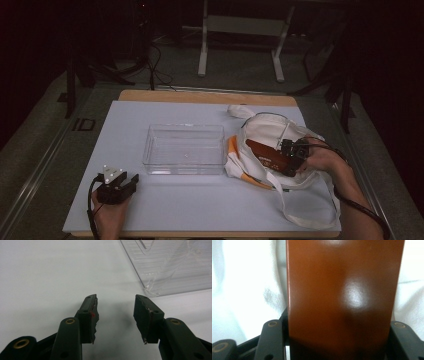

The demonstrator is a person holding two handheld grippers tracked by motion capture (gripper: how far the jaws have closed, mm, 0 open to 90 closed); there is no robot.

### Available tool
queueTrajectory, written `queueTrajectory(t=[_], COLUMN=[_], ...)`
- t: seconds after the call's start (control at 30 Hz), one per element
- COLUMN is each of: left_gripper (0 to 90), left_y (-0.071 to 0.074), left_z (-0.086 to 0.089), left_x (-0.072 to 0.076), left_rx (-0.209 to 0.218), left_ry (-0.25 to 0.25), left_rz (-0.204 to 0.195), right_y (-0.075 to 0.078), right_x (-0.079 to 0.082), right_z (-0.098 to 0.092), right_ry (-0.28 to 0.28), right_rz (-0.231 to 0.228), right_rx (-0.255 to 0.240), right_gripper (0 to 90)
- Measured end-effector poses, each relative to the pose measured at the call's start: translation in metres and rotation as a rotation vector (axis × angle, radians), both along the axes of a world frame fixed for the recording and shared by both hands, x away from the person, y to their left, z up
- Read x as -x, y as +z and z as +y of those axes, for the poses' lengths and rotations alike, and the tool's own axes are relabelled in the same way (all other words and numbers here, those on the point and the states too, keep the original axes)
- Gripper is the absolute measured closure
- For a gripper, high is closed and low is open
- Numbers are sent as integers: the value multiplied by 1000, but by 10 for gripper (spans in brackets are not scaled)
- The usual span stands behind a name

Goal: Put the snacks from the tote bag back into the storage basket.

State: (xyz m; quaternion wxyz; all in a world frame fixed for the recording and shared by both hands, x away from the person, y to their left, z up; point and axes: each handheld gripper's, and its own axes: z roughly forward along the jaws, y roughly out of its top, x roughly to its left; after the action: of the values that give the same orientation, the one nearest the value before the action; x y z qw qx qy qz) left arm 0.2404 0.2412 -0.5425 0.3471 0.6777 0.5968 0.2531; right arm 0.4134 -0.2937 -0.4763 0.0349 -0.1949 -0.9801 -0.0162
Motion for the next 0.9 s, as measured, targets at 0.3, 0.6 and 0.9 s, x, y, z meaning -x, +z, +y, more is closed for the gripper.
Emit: queueTrajectory(t=[0.3, 0.6, 0.9], left_gripper=[541, 541, 541], left_y=[0, 0, 0], left_z=[0, 0, 0], left_x=[0, 0, 0], left_rx=[0, 0, 0], left_ry=[0, 0, 0], left_rz=[-1, -1, -1], right_y=[3, 11, 20], right_x=[1, 2, 2], right_z=[-4, -9, -12], right_ry=[1, -12, -12], right_rz=[-5, -24, -41], right_rx=[-6, -15, -27], right_gripper=[431, 431, 431])
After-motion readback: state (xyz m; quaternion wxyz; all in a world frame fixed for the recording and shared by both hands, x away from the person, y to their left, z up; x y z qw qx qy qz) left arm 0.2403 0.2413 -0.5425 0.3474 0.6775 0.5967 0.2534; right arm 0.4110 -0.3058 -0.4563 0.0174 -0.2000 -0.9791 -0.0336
